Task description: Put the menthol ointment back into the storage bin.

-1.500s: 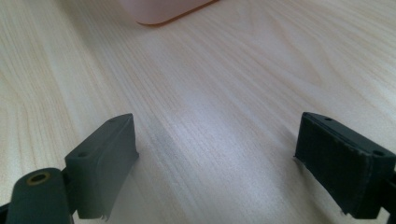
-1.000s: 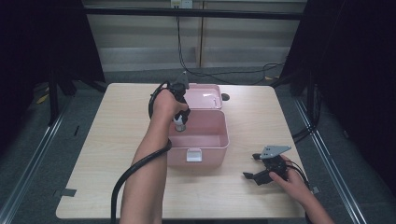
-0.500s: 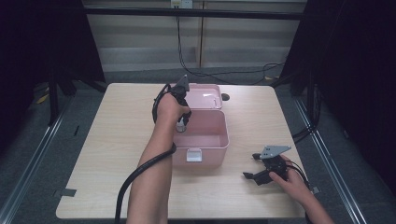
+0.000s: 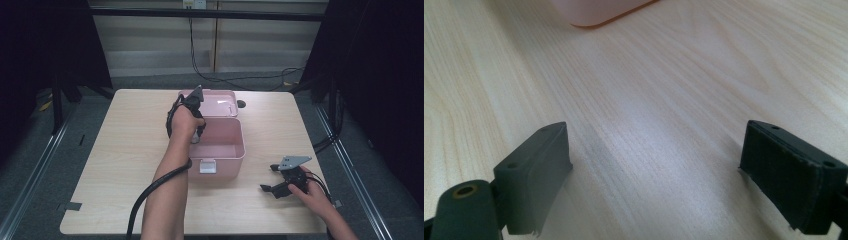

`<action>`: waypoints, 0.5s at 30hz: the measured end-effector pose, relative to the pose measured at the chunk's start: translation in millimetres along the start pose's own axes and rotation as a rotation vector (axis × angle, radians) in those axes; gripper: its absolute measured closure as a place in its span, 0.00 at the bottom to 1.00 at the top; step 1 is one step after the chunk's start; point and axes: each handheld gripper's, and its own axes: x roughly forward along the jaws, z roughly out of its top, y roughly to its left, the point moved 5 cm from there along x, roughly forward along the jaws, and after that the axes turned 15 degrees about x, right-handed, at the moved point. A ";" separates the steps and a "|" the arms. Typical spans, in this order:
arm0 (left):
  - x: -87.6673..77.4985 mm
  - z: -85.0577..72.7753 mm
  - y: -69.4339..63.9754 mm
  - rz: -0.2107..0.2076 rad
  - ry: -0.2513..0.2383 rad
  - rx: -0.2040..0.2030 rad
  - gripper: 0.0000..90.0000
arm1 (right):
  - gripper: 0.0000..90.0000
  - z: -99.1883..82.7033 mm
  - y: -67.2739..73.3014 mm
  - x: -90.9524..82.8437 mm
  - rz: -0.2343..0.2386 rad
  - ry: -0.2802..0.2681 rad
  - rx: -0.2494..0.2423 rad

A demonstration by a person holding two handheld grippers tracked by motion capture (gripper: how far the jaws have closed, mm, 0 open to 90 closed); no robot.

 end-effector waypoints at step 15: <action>15.8 0.3 -2.5 0.019 -0.008 -0.013 0.56 | 0.13 0.2 -0.1 0.3 0.003 0.000 -0.002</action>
